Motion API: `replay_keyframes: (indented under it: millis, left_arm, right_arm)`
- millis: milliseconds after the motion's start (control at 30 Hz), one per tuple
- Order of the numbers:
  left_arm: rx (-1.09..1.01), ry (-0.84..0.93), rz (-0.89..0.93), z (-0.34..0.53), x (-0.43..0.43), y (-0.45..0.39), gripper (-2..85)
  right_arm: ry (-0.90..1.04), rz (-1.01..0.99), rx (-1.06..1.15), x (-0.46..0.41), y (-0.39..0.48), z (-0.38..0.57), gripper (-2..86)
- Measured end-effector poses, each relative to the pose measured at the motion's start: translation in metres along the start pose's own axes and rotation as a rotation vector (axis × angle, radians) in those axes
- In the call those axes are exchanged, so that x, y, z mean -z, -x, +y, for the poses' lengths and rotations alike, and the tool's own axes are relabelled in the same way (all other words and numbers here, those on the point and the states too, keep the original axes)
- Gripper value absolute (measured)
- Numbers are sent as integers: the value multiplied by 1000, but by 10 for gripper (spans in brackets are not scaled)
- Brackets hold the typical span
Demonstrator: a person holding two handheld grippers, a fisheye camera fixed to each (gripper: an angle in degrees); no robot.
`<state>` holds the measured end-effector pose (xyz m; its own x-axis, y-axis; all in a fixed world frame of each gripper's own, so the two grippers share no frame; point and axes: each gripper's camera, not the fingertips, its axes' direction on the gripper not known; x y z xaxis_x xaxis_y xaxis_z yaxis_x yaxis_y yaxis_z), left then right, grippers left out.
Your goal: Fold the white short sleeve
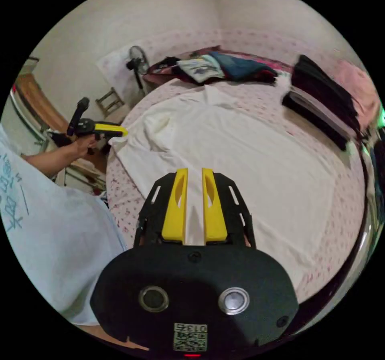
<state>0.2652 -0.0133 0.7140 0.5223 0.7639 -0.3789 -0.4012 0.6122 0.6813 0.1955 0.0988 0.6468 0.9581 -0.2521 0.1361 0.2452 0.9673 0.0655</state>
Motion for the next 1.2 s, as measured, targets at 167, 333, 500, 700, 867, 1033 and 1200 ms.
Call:
replay_keyframes:
  millis: [167,333,500,700,867,1033,1200]
  left_arm:
    - [-65,18,2,-16,-19,-9,-3]
    - [7,19,82,-12,-30,13,-3]
    - [10,-10,122,-3,-31,26,-3]
    - [103,-16,189,4,-27,47,-3]
    - [55,-21,124,-3,-17,53,-3]
    - [178,2,107,5,-19,79,-3]
    - [102,-24,121,5,-17,68,-3]
  right_arm:
    - [115,-134,308,-69,65,-94,83]
    - [284,-17,438,-122,86,-136,39]
    - [216,-82,28,-101,5,-154,26]
    - [95,-73,-178,-66,-39,-159,39]
    - [84,-164,43,-83,14,-216,61]
    - [189,-194,220,-129,63,-274,69]
    - [299,-187,338,-167,93,-303,77]
